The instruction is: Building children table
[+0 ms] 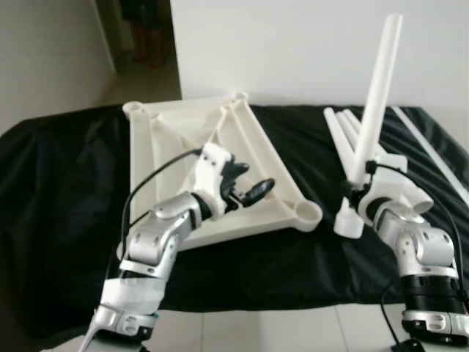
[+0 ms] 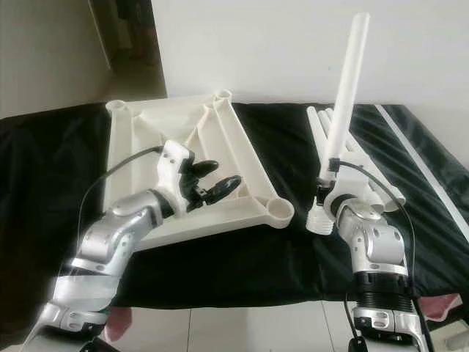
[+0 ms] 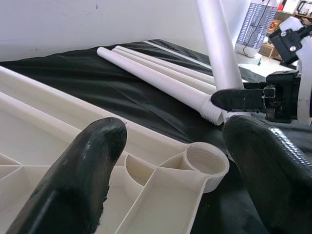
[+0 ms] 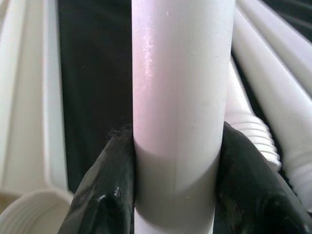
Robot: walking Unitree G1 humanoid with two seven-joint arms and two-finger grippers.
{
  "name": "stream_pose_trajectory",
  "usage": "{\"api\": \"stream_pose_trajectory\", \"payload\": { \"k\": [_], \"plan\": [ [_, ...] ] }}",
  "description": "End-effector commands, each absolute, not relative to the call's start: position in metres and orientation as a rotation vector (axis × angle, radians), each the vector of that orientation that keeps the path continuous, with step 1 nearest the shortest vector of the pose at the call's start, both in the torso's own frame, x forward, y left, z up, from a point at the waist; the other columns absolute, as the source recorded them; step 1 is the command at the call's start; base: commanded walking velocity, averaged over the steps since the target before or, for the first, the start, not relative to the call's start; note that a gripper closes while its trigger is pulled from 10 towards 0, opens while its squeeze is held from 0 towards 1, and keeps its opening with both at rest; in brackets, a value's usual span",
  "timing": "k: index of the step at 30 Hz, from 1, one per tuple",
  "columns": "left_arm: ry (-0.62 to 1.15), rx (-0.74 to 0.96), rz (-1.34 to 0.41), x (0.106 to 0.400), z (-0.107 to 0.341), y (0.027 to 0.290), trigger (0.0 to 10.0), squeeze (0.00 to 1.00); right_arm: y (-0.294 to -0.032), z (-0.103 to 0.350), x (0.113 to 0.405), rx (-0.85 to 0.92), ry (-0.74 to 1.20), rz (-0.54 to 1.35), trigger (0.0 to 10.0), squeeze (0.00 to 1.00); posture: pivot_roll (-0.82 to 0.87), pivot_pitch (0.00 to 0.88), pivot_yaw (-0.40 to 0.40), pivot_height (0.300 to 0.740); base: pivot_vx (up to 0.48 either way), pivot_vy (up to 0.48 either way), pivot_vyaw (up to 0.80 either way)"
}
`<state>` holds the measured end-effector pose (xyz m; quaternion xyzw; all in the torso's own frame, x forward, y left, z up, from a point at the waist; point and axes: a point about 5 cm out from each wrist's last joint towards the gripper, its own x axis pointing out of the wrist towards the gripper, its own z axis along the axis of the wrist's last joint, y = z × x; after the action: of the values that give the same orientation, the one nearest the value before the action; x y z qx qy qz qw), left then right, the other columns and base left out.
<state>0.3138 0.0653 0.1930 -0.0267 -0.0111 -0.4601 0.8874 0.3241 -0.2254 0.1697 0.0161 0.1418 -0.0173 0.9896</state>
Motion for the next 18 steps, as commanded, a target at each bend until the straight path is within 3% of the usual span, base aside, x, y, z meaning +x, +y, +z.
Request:
{"api": "stream_pose_trajectory", "payload": {
  "k": [1,3,4,6,7,16,17,18],
  "plan": [
    [-0.026,-0.049,-0.92,0.3161,0.1959,0.0663,10.0,0.0,-0.2228,0.1694,0.325,0.031,0.305,-0.007,10.0,0.0,0.06,0.0,-0.023,0.74,0.0,0.0,0.0],
    [-0.027,-0.044,-0.914,0.3176,0.1964,0.069,10.0,0.0,-0.2245,0.1708,0.3246,0.01,0.317,0.025,10.0,0.0,0.07,0.0,-0.025,0.74,0.0,0.0,0.0],
    [-0.028,-0.042,-0.91,0.3183,0.1971,0.0703,10.0,0.0,-0.225,0.1704,0.3241,0.007,0.321,0.033,10.0,0.91,0.07,0.0,-0.025,0.74,0.0,0.0,0.0],
    [-0.027,-0.042,-0.909,0.3187,0.1977,0.0711,10.0,0.0,-0.2252,0.1704,0.3238,0.005,0.327,0.036,10.0,0.91,0.07,0.0,-0.025,0.74,0.0,0.0,0.0],
    [-0.031,-0.037,-0.903,0.3194,0.1983,0.0717,10.0,0.0,-0.2252,0.1704,0.3237,0.005,0.333,0.046,10.0,1.0,0.07,0.0,-0.025,0.74,0.0,0.0,0.0],
    [-0.032,-0.047,-0.893,0.321,0.1994,0.0718,10.0,0.0,-0.2223,0.1703,0.3223,-0.015,0.352,0.073,10.0,1.0,0.07,0.0,-0.03,0.74,0.0,0.0,0.0],
    [-0.031,-0.053,-0.893,0.3206,0.1995,0.0713,10.0,0.0,-0.2207,0.1705,0.322,-0.031,0.349,0.089,10.0,0.0,0.07,0.0,-0.03,0.74,0.0,0.0,0.0],
    [-0.031,-0.053,-0.893,0.3206,0.1995,0.0713,10.0,0.0,-0.2207,0.1705,0.322,-0.031,0.349,0.089,10.0,0.0,0.07,0.0,-0.03,0.74,0.0,0.0,0.0]
  ]
}}
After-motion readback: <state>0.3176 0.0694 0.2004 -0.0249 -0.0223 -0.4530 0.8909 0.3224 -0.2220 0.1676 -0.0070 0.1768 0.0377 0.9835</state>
